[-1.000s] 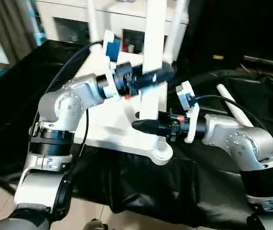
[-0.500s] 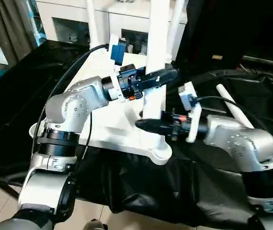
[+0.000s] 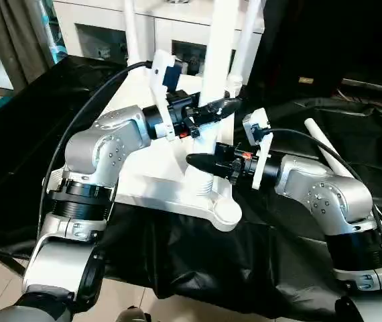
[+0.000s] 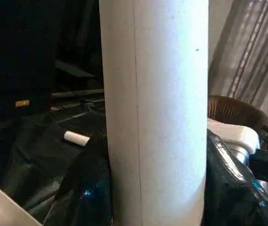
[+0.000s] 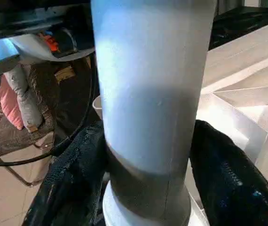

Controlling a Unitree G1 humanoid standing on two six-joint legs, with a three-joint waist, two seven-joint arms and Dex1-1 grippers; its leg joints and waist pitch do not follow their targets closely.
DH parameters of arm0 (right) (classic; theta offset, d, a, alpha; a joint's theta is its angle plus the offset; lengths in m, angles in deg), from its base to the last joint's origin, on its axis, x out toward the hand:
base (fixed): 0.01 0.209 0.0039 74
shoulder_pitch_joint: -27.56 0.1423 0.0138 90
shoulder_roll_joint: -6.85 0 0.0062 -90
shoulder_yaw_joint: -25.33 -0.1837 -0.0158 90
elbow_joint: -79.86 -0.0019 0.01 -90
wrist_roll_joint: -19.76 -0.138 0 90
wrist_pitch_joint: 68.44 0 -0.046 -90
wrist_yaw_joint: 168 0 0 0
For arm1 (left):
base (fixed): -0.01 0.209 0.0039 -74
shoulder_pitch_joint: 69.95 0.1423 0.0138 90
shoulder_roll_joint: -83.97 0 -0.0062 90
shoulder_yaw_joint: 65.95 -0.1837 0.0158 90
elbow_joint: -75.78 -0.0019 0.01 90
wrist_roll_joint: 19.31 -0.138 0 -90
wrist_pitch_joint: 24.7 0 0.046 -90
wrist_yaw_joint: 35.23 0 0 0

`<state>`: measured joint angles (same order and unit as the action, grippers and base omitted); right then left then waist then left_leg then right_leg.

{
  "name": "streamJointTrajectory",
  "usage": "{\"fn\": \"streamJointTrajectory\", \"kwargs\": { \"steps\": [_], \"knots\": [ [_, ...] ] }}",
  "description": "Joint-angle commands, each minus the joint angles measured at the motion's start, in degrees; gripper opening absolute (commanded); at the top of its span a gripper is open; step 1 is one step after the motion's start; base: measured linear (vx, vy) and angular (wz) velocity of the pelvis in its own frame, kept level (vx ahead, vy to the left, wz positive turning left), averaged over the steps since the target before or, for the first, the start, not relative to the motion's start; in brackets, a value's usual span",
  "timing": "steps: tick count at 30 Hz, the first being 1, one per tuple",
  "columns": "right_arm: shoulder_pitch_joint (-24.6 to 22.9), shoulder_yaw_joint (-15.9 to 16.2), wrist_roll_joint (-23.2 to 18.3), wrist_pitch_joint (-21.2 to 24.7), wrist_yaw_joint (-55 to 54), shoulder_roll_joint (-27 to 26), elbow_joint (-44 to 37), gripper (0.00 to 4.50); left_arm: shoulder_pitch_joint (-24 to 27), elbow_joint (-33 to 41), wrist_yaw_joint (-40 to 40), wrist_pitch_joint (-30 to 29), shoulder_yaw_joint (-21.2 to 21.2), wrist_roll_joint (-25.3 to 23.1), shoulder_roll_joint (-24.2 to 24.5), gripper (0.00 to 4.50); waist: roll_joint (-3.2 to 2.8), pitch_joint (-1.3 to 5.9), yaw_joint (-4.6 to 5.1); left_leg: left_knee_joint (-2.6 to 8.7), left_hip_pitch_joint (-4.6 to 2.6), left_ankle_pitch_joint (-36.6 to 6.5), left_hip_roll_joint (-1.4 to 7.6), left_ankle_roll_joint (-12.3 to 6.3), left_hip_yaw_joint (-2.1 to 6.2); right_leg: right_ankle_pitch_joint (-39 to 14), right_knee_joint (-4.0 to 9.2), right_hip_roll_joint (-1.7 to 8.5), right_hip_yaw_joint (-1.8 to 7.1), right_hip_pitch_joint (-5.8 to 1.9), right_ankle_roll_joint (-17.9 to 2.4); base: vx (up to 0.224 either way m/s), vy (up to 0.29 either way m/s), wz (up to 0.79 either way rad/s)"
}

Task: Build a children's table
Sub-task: Pick table leg

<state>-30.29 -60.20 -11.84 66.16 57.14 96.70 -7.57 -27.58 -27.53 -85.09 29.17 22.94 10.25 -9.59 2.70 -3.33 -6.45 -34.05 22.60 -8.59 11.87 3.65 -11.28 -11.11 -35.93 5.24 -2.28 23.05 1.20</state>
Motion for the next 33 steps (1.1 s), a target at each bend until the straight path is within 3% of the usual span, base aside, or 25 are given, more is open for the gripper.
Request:
{"fn": "streamJointTrajectory", "kwargs": {
  "steps": [1,8,33],
  "knots": [
    [1.5,-0.5,0.4,0.0,-0.7,0.2,0.6,2.68,0.2,1.8,-0.7,0.5,-1.0,-0.6,-0.3,1.90,-0.12,4.21,0.06,4.01,-1.68,-11.7,0.91,3.10,0.50,-8.0,3.96,2.21,1.56,-2.46,-10.5,0.000,0.000,0.00],
    [1.9,0.5,0.7,1.1,-0.7,-0.1,1.5,2.68,0.4,2.5,-1.0,0.5,-2.1,-0.4,-0.5,1.90,-0.07,4.31,0.00,3.90,-1.61,-10.3,0.83,2.72,0.45,-5.6,3.71,2.10,1.56,-2.55,-10.9,0.000,0.000,0.00],
    [2.5,1.8,0.7,2.9,-0.2,-0.5,2.7,2.68,0.4,3.2,-1.8,-0.1,-2.8,0.0,-0.3,1.89,-0.06,4.29,-0.01,3.94,-1.65,-10.6,0.85,2.97,0.46,-6.2,3.75,2.15,1.55,-2.52,-10.7,0.000,0.000,0.00]
  ]
}}
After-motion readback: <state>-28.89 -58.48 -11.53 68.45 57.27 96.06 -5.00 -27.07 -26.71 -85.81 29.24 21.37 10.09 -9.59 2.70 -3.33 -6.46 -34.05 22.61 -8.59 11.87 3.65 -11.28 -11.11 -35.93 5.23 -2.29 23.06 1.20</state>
